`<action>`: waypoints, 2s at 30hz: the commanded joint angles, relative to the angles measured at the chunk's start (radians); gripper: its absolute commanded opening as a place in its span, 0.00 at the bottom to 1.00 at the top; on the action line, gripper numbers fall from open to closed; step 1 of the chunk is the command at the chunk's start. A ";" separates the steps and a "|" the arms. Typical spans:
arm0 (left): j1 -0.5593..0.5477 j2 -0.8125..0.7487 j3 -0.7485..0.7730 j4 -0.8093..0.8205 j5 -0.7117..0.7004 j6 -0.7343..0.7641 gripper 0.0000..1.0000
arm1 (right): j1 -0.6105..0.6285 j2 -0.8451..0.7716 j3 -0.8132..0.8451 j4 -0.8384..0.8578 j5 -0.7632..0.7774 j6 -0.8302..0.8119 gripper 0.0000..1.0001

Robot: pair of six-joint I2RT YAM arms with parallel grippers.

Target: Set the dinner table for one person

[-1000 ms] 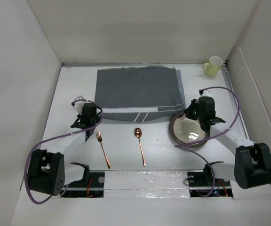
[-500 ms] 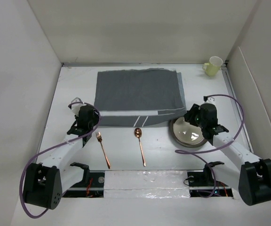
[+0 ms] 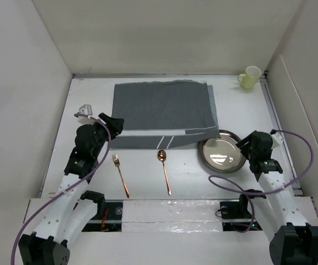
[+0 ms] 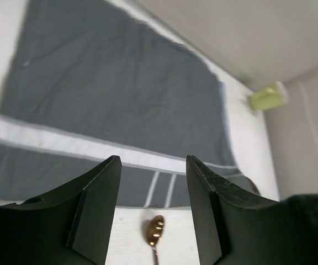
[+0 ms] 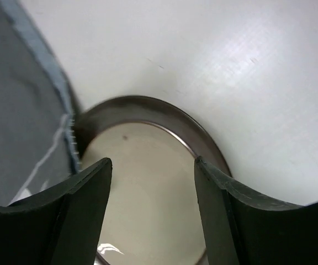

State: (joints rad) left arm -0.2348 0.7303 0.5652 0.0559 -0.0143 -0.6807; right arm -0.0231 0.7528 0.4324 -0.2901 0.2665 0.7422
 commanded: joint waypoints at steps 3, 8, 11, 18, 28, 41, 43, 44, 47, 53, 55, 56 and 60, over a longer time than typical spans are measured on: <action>-0.001 -0.084 0.087 0.021 0.218 0.053 0.47 | -0.008 0.057 0.041 -0.225 0.080 0.172 0.66; -0.001 -0.175 0.081 0.056 0.274 0.052 0.47 | -0.008 0.134 0.078 -0.323 0.102 0.269 0.67; -0.001 -0.186 0.082 0.076 0.319 0.049 0.47 | -0.008 0.180 0.072 -0.333 0.070 0.309 0.67; -0.001 -0.174 0.050 0.117 0.353 0.026 0.45 | -0.008 0.212 0.036 -0.265 -0.024 0.309 0.59; -0.001 -0.181 0.036 0.108 0.329 0.021 0.44 | -0.008 0.004 0.049 -0.409 0.144 0.462 0.00; -0.001 -0.169 0.074 0.047 0.298 0.052 0.43 | -0.008 -0.127 0.483 -0.258 0.176 0.031 0.00; -0.001 -0.161 0.082 0.039 0.298 0.056 0.43 | -0.008 -0.109 0.515 -0.188 0.069 -0.001 0.00; -0.001 -0.155 0.084 0.044 0.298 0.058 0.43 | -0.008 -0.090 0.551 -0.154 -0.046 -0.010 0.00; -0.001 -0.095 0.085 0.039 0.324 0.064 0.42 | -0.008 0.011 0.626 -0.103 -0.191 -0.023 0.00; -0.001 -0.057 0.152 -0.011 0.283 0.092 0.39 | 0.155 0.166 0.625 0.135 -0.259 -0.006 0.00; -0.001 -0.013 0.266 -0.053 0.264 0.148 0.40 | 0.228 0.219 0.629 0.210 -0.289 -0.009 0.00; -0.001 0.006 0.309 -0.129 0.267 0.168 0.40 | 0.247 0.282 0.641 0.213 -0.279 -0.009 0.00; -0.001 0.038 0.429 -0.208 0.202 0.250 0.40 | 0.308 0.417 0.697 0.229 -0.196 -0.024 0.00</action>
State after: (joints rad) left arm -0.2348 0.7761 0.9134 -0.1009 0.2459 -0.5224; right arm 0.2581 1.1381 1.0214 -0.3092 0.0490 0.7044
